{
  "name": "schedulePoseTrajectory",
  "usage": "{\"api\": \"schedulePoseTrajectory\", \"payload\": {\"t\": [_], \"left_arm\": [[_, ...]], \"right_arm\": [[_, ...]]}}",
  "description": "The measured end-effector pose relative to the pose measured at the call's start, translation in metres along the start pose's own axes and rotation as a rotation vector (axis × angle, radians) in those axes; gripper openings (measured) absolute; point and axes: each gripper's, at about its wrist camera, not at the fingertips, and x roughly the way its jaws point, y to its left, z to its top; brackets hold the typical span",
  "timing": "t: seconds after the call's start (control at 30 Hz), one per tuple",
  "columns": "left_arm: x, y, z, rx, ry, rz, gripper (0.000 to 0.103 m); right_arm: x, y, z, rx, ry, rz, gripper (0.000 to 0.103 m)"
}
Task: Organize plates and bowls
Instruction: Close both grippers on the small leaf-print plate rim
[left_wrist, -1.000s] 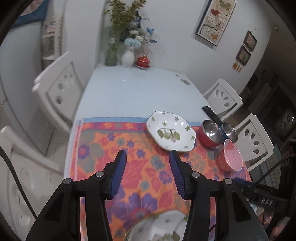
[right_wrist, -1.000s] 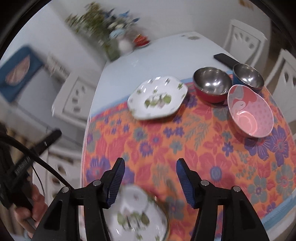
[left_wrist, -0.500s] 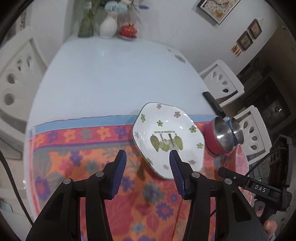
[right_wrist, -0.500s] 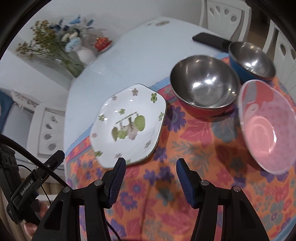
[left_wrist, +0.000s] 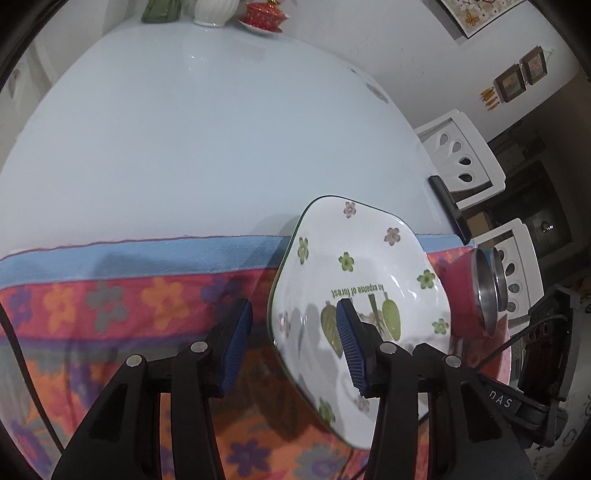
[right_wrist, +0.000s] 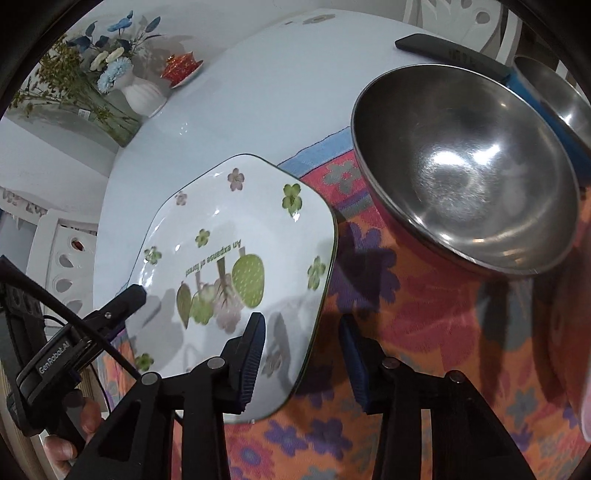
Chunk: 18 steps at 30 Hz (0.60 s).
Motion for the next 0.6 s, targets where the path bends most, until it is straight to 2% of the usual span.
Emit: {"api": "schedulePoseTrajectory", "payload": {"t": [0.2, 0.33, 0.6], "left_arm": [[0.013, 0.001, 0.003, 0.014, 0.008, -0.008, 0.042], [0.016, 0.001, 0.005, 0.028, 0.011, -0.024, 0.034], [0.007, -0.008, -0.002, 0.127, -0.026, 0.015, 0.029]], "right_arm": [[0.006, 0.006, 0.006, -0.067, -0.031, -0.013, 0.034], [0.008, 0.011, 0.006, -0.107, -0.040, -0.019, 0.027], [0.005, 0.014, 0.000, -0.192, -0.059, -0.027, 0.027]]}}
